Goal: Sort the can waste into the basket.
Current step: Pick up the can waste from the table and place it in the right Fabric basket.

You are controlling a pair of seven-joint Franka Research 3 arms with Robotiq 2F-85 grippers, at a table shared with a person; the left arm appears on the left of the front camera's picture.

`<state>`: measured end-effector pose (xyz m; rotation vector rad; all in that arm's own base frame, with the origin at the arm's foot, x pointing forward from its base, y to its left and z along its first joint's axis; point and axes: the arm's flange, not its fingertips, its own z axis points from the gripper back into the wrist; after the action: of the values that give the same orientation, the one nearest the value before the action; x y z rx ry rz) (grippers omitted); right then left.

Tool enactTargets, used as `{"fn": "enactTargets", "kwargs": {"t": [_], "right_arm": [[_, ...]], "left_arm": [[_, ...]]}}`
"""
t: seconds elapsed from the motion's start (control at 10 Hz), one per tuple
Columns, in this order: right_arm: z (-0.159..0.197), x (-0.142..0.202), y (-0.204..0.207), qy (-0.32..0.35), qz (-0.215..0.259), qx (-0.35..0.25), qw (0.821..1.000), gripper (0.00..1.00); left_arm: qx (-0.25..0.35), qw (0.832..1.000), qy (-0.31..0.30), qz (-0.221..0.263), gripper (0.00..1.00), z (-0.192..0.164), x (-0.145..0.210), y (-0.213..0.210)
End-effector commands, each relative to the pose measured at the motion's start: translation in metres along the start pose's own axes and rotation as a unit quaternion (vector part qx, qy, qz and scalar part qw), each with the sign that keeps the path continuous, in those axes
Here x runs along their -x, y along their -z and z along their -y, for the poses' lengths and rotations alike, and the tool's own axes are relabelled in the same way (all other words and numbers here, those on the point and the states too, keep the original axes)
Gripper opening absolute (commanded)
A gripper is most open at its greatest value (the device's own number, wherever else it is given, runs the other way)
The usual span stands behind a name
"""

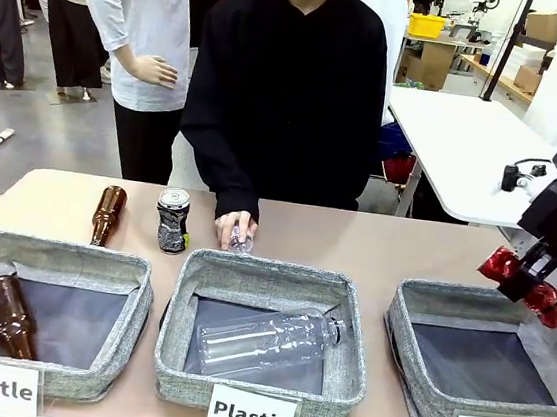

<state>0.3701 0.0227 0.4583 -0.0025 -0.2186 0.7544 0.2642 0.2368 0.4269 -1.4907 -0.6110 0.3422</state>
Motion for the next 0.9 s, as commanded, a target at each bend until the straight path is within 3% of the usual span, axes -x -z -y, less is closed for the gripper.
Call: {"fn": "enactTargets", "kwargs": {"t": [0.0,0.2,0.3,0.4,0.8], "right_arm": [[-0.0059,0.0146,0.0155,0.0,0.01,-0.018,1.0,0.0],[-0.0063,0.0123,0.0176,0.005,0.006,-0.023,1.0,0.77],[-0.007,0.0129,0.0181,0.005,0.006,-0.019,1.0,0.94],[-0.0071,0.0135,0.0188,0.008,0.006,-0.02,1.0,1.0],[-0.0083,0.0155,0.0238,0.018,0.004,-0.021,1.0,1.0]], "left_arm": [[0.01,1.0,-0.002,0.004,1.0,0.004,-0.0009,-0.0003],[0.01,1.0,-0.002,0.004,1.0,0.004,-0.0009,-0.0003],[0.01,1.0,-0.002,0.004,1.0,0.004,-0.0009,-0.0003],[0.01,1.0,-0.002,0.004,1.0,0.004,-0.0009,-0.0003],[0.01,1.0,-0.002,0.004,1.0,0.004,-0.0009,-0.0003]]}}
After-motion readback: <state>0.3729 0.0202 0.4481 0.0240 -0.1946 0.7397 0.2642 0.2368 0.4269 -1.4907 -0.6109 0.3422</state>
